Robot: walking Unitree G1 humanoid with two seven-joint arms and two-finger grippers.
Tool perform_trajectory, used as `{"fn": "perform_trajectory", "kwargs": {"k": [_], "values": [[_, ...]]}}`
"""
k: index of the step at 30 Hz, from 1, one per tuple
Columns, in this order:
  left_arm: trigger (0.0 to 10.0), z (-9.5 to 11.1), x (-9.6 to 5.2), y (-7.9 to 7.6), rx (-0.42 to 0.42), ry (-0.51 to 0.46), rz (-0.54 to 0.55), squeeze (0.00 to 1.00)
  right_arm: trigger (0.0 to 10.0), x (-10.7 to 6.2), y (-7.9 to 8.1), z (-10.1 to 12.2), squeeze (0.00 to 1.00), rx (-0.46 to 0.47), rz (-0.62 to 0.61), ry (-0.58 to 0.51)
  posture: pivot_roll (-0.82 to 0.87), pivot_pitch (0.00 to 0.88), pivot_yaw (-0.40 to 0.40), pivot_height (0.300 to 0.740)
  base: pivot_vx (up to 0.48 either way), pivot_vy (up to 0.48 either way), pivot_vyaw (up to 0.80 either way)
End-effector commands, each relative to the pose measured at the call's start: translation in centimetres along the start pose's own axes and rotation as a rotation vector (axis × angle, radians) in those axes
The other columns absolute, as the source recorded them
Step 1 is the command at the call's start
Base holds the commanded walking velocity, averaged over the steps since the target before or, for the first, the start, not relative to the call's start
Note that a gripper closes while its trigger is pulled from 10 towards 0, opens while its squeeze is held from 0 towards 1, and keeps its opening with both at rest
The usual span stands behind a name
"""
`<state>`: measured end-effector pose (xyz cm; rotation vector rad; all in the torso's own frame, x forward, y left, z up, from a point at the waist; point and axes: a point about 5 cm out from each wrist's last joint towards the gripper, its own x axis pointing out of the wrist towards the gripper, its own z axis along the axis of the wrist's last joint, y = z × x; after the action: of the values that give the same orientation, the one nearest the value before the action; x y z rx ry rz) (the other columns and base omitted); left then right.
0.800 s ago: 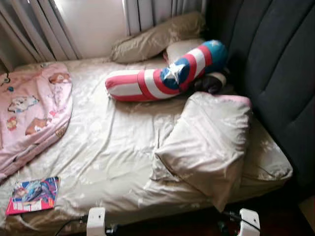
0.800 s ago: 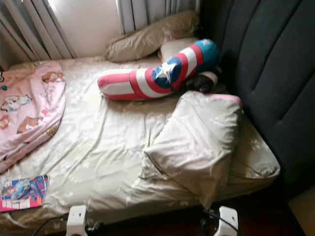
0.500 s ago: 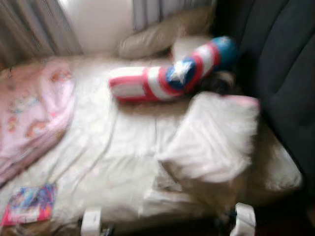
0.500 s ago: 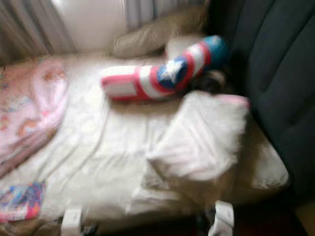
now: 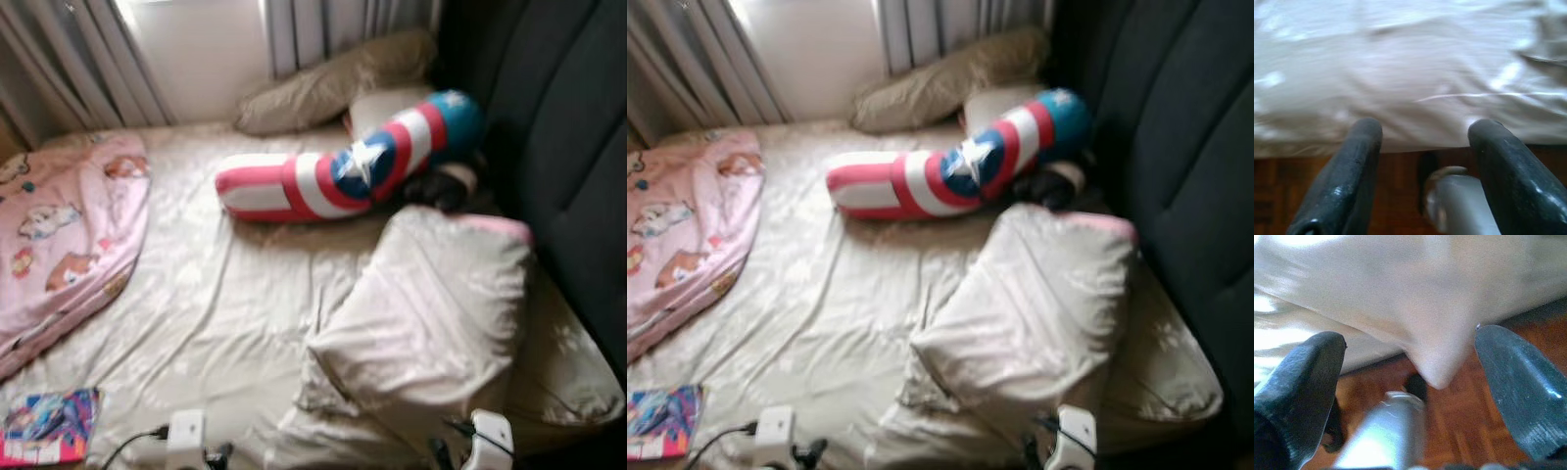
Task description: Clean up the room
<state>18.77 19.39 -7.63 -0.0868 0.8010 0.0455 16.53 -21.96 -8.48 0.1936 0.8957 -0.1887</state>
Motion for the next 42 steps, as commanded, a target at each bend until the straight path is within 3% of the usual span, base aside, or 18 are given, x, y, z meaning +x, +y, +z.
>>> {"fn": "perform_trajectory", "kwargs": {"k": [1, 8, 17, 21, 24, 26, 29, 30, 31, 32, 33, 42], "values": [[10.0, -0.5, -0.3, 0.9, 0.006, 0.025, 0.022, 0.0, 10.0, 0.2, 0.6, 0.3, 0.0, 0.006, 0.01, -0.007, 0.07, 0.056, 0.019, 0.74, 0.0, 0.0, 0.0], [10.0, -0.6, -0.3, 0.9, 0.039, 0.034, 0.016, 0.0, 10.0, 0.2, 0.6, 0.4, 0.0, -0.029, 0.025, -0.01, 0.06, 0.055, 0.018, 0.74, 0.0, -0.197, 0.0], [10.0, -0.4, -0.2, 0.7, 0.032, 0.024, 0.013, 0.0, 10.0, 0.1, 0.6, 0.3, 0.0, -0.005, 0.026, -0.013, 0.06, 0.059, 0.014, 0.74, 0.0, -0.278, 0.39], [10.0, 1.0, 0.1, 0.6, 0.024, -0.041, 0.005, 0.0, 10.0, 0.1, 0.6, 0.5, 0.0, 0.004, 0.032, -0.041, 0.06, 0.064, 0.014, 0.74, 0.0, 0.0, 0.0], [10.0, 2.8, 0.4, 0.4, 0.051, -0.131, -0.027, 0.0, 10.0, 0.1, 0.7, 0.8, 0.0, -0.006, 0.04, -0.081, 0.05, 0.081, 0.012, 0.74, 0.0, 0.0, 0.0], [10.0, 5.3, 0.5, 0.3, 0.06, -0.247, -0.05, 0.0, 10.0, 0.0, 0.8, 1.2, 0.0, 0.012, 0.056, -0.13, 0.05, 0.087, 0.009, 0.74, 0.0, 0.0, 0.0], [10.0, 6.7, 0.5, 0.1, 0.065, -0.312, -0.071, 0.0, 10.0, -0.1, 0.8, 1.3, 0.0, 0.034, 0.062, -0.158, 0.04, 0.094, 0.004, 0.74, 0.0, 0.0, 0.0], [10.0, 7.3, 0.5, 0.0, 0.069, -0.341, -0.082, 0.0, 10.0, 0.2, 1.3, 3.0, 0.0, 0.039, 0.074, -0.209, 0.03, 0.096, 0.001, 0.74, 0.0, 0.0, 0.0], [10.0, 8.4, 0.4, -0.5, 0.079, -0.396, -0.104, 0.0, 10.0, 0.7, 2.6, 7.0, 0.0, 0.033, 0.115, -0.325, 0.03, 0.097, -0.002, 0.74, 0.0, 0.0, 0.0], [10.0, 8.4, 0.4, -0.5, 0.079, -0.396, -0.104, 0.0, 10.0, 0.7, 2.6, 7.0, 0.0, 0.033, 0.115, -0.325, 0.03, 0.097, -0.002, 0.74, 0.0, 0.0, 0.0], [10.0, 9.2, 0.3, -0.8, 0.086, -0.44, -0.12, 0.0, 10.0, 0.6, 3.1, 8.6, 0.0, 0.019, 0.139, -0.383, 0.03, 0.101, -0.007, 0.74, 0.0, 0.0, 0.0], [10.0, 9.2, -0.4, -2.4, 0.117, -0.524, -0.181, 0.0, 10.0, 0.0, 3.2, 9.9, 0.0, 0.046, 0.147, -0.529, 0.02, 0.091, -0.008, 0.74, 0.0, 0.0, 0.0]]}}
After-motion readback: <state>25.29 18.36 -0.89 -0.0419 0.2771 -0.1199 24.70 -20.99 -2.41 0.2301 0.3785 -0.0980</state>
